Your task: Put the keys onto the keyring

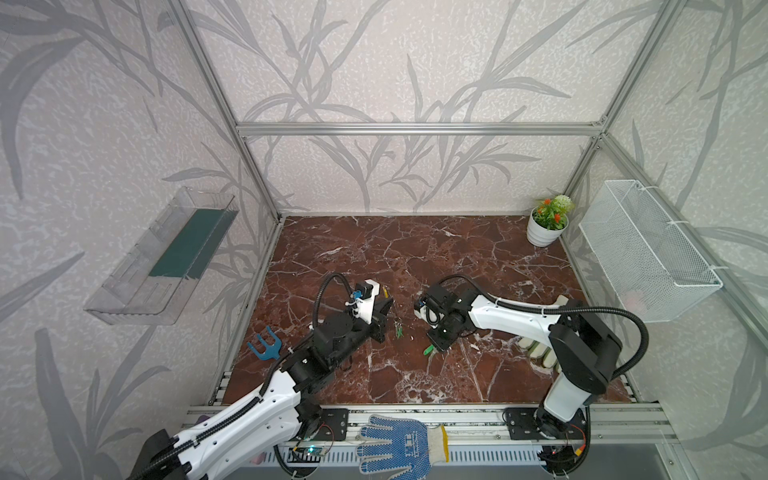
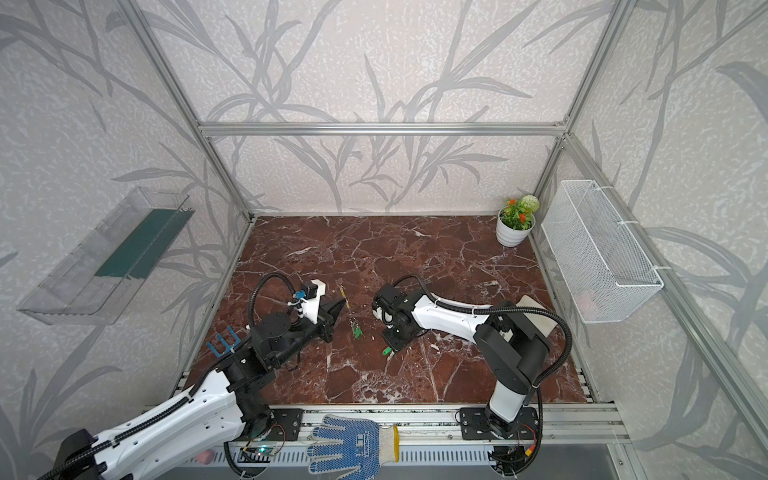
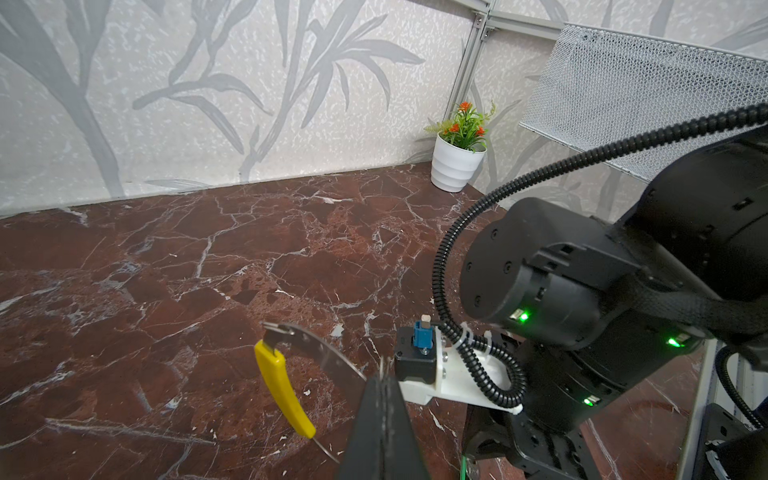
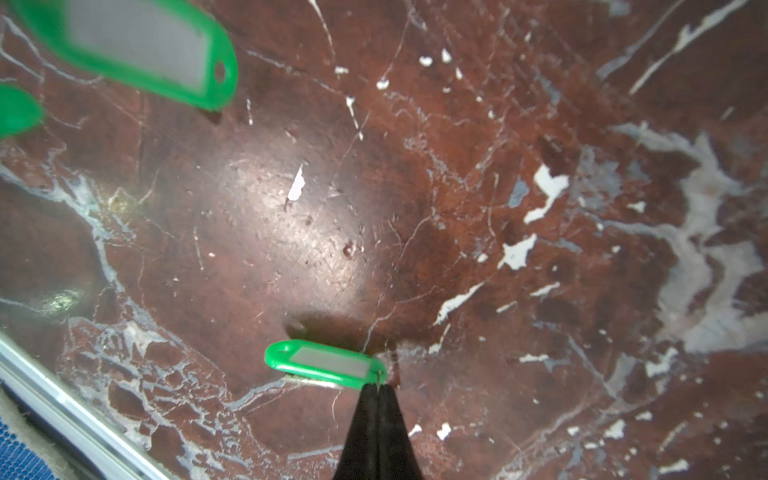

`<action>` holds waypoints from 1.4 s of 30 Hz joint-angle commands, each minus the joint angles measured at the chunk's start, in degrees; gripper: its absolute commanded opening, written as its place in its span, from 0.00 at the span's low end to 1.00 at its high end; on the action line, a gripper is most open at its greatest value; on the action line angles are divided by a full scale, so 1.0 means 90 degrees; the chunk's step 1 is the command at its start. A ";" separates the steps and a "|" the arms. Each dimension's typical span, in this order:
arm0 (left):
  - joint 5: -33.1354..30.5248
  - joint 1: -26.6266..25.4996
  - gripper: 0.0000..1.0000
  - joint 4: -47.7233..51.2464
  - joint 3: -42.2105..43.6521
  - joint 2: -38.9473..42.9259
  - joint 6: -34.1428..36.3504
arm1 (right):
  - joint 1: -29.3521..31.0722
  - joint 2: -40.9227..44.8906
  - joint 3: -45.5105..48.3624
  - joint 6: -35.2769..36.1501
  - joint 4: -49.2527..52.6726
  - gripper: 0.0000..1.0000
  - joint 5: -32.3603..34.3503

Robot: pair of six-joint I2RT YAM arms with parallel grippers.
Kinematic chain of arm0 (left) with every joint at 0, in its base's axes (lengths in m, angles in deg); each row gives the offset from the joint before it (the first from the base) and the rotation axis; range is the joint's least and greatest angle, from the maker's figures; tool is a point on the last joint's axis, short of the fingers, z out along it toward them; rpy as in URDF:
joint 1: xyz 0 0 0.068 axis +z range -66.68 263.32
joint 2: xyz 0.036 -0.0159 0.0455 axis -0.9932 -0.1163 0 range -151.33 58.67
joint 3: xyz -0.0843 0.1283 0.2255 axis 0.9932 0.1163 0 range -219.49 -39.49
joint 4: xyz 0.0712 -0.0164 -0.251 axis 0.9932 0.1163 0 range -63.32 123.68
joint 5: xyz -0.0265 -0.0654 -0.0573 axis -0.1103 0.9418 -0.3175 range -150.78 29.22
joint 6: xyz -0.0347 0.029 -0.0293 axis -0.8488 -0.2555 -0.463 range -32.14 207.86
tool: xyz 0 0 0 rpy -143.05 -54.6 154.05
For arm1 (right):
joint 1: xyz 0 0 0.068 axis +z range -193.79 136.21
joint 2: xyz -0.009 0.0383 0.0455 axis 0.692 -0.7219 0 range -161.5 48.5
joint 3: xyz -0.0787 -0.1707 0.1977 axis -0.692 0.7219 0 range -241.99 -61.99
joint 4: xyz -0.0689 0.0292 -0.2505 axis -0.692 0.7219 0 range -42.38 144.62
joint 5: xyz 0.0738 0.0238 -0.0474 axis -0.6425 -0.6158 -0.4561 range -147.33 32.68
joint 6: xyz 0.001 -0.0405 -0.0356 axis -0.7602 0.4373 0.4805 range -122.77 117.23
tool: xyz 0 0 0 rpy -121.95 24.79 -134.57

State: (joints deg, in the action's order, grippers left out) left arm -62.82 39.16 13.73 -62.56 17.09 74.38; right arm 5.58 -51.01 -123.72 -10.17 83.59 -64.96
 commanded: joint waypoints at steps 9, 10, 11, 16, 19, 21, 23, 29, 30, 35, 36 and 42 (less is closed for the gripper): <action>-0.0007 -0.0020 0.00 -0.0270 0.0043 0.0012 0.0089 | 0.0013 -0.0190 -0.0250 -0.0115 -0.0178 0.04 0.0279; -0.0007 -0.0016 0.00 -0.0271 0.0047 0.0016 0.0091 | 0.0013 -0.0153 -0.0259 -0.0157 -0.0179 0.10 0.0298; -0.0008 -0.0019 0.00 -0.0270 0.0044 0.0020 0.0086 | 0.0013 -0.0106 -0.0243 -0.0197 -0.0189 0.16 0.0328; -0.0092 -0.0024 0.00 -0.0232 0.0041 0.0050 0.0080 | -0.0030 0.0537 0.0087 -0.0526 -0.0492 0.26 0.0458; -0.0132 -0.0021 0.00 -0.0232 0.0061 0.0090 0.0071 | -0.0114 0.0966 0.0451 -0.0796 -0.0808 0.31 0.0458; -0.0162 -0.0030 0.00 -0.0236 0.0072 0.0106 0.0062 | -0.0172 0.1279 0.0735 -0.0991 -0.1046 0.33 0.0453; -0.0173 -0.0033 0.00 -0.0241 0.0072 0.0122 0.0061 | -0.0250 0.1636 0.1089 -0.1155 -0.1404 0.33 0.0397; -0.0190 -0.0032 0.00 -0.0250 0.0081 0.0129 0.0040 | -0.0346 0.2589 0.2383 -0.1275 -0.2834 0.41 0.0149; -0.0195 -0.0025 0.00 -0.0260 0.0082 0.0132 0.0042 | -0.0348 0.2700 0.2601 -0.1167 -0.3143 0.41 0.0110; -0.0209 -0.0031 0.00 -0.0279 0.0093 0.0099 0.0032 | -0.0348 0.2981 0.3387 -0.0979 -0.4160 0.41 0.0183; -0.0212 -0.0026 0.00 -0.0280 0.0093 0.0098 0.0030 | -0.0348 0.2972 0.3515 -0.0975 -0.4385 0.40 0.0177; -0.0232 -0.0034 0.00 -0.0290 0.0102 0.0106 0.0032 | -0.0329 0.2647 0.4000 -0.1011 -0.5500 0.37 -0.0064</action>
State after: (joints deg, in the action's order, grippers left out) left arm -64.02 39.11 13.44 -62.00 17.35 74.32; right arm 2.43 -26.02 -88.62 -19.65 42.12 -64.18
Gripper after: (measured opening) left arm 0.047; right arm 0.377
